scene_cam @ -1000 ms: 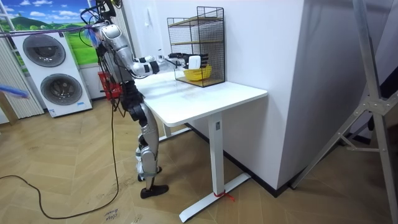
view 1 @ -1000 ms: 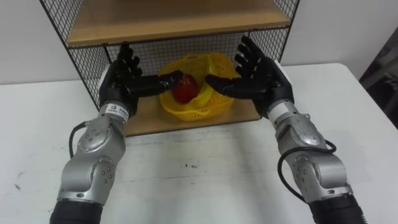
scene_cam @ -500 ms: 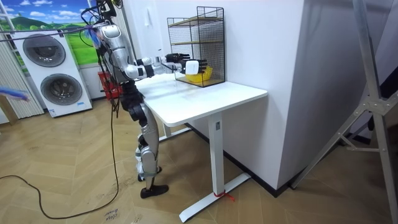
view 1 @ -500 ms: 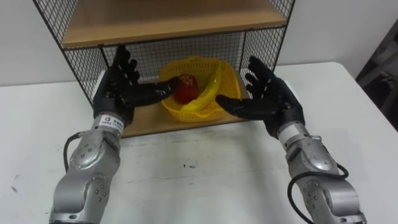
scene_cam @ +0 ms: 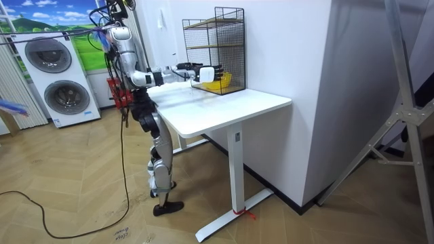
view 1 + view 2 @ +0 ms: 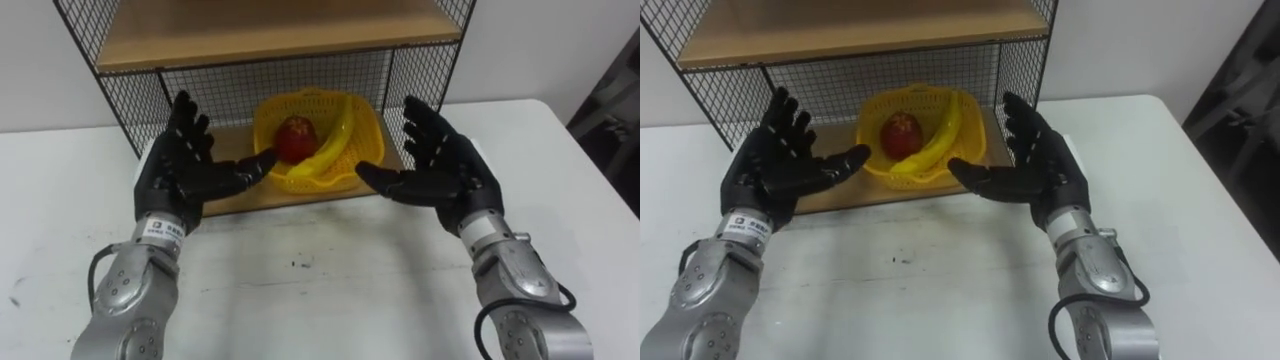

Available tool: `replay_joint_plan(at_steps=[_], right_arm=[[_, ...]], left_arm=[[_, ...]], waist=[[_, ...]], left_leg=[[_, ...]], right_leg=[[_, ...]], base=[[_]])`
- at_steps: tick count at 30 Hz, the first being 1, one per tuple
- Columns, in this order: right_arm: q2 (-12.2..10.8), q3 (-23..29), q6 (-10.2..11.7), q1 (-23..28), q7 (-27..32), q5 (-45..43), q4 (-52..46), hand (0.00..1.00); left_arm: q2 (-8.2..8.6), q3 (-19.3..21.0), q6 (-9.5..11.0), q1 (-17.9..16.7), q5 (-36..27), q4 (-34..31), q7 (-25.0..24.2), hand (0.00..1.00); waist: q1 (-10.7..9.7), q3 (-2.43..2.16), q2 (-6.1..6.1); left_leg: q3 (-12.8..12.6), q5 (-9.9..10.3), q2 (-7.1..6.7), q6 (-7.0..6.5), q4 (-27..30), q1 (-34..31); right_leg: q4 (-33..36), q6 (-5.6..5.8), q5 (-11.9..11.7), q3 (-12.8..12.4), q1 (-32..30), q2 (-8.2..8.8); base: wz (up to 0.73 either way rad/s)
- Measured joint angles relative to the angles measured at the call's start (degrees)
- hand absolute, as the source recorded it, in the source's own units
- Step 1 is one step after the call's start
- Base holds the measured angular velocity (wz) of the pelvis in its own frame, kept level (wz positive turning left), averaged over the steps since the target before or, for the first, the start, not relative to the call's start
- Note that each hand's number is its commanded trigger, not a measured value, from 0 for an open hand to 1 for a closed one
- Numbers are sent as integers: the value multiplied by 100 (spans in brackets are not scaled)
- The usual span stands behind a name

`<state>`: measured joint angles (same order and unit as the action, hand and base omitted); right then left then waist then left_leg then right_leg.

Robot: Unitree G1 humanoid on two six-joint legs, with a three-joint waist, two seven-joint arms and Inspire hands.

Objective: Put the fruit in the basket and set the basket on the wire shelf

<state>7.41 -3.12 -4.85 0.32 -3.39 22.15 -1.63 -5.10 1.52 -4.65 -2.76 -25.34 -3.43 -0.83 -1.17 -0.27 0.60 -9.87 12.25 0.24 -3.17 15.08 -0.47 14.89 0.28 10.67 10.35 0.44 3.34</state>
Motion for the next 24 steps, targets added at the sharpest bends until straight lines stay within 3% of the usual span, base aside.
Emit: replay_joint_plan(at_steps=[2,6,13,15,18,24], right_arm=[[2,2,58,124,-26,-14,-160,0],[3,96,332,431,-207,-128,-202,0],[40,429,367,940,-381,-468,-435,0],[41,465,511,1190,-400,-473,-640,0],[40,581,625,1532,-636,-476,-866,0],[13,679,626,1805,-985,-635,-1014,0]], left_arm=[[0,0,14,-86,4,-191,-40,0],[-35,12,268,-282,6,-423,-239,0],[-86,70,378,-976,95,-689,-494,0],[-103,72,488,-1218,95,-751,-562,0],[-109,75,544,-1344,95,-751,-665,0],[-105,67,555,-1620,86,-954,-1028,0]], waist=[[-3,-3,17],[-7,-13,30],[6,-16,28],[0,-17,27],[5,-18,20],[-7,-46,-31]], left_leg=[[-12,0,6,0,27,-46],[-34,1,7,0,-12,-64],[-70,2,13,1,-45,-107],[-74,2,15,1,-41,-106],[-62,4,17,1,-44,-136],[-73,4,22,1,-22,-194]], right_leg=[[-3,-1,-2,0,-31,0],[-6,-1,-2,-7,-71,-2],[-3,-1,-2,-10,-128,-34],[-4,-1,-2,-14,-125,-34],[-3,-1,-2,-22,-121,-35],[87,-3,-2,-94,-219,-33]], base=[[0],[-1],[0],[0],[0],[-3]])
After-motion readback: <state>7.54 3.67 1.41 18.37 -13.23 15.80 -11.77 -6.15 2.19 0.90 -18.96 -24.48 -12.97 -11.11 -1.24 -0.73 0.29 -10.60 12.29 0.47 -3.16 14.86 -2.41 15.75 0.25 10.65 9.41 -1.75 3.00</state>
